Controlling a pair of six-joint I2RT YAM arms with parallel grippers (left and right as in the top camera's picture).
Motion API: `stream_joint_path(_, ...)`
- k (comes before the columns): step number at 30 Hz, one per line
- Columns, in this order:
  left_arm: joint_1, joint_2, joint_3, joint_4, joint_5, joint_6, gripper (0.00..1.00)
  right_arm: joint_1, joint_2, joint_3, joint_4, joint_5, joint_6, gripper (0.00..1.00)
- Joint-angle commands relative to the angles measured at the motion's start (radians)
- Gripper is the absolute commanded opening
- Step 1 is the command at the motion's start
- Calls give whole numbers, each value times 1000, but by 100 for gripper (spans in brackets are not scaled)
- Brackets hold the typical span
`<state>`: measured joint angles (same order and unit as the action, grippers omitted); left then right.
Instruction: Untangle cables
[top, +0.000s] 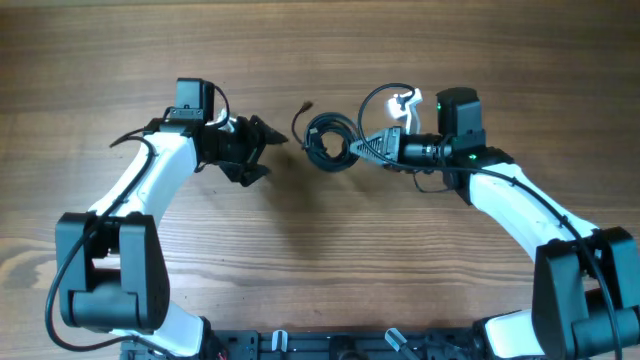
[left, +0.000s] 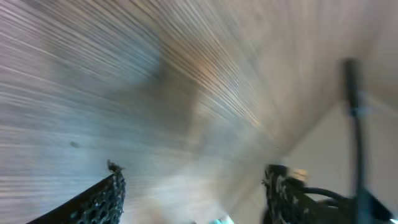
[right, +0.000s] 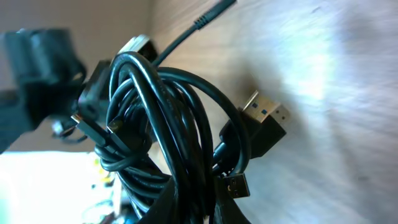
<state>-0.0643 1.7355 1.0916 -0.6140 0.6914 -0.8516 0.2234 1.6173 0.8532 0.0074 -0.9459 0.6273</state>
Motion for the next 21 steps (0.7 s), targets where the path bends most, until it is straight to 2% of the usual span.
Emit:
stream_joint_path(1,43,11,1,20,283,-2,74,-2,-30,5,24,-187,61,4)
stream_joint_path(4,79,11,1,24,408,-2,72,-2,-30,5,37,-243,83,4)
stream_joint_path(9,109,11,1,24,498,-2,69,-2,-30,5,39,-256,164,4)
stream_joint_path(13,115,11,1,42,505,-2,62,-2,-30,5,40,-260,165,4)
stream_joint_path(17,116,11,1,127,478,-2,56,-2,-30,5,40,-267,164,4)
stream_joint_path(21,116,11,1,207,467,-2,54,-2,-30,5,40,-267,164,4)
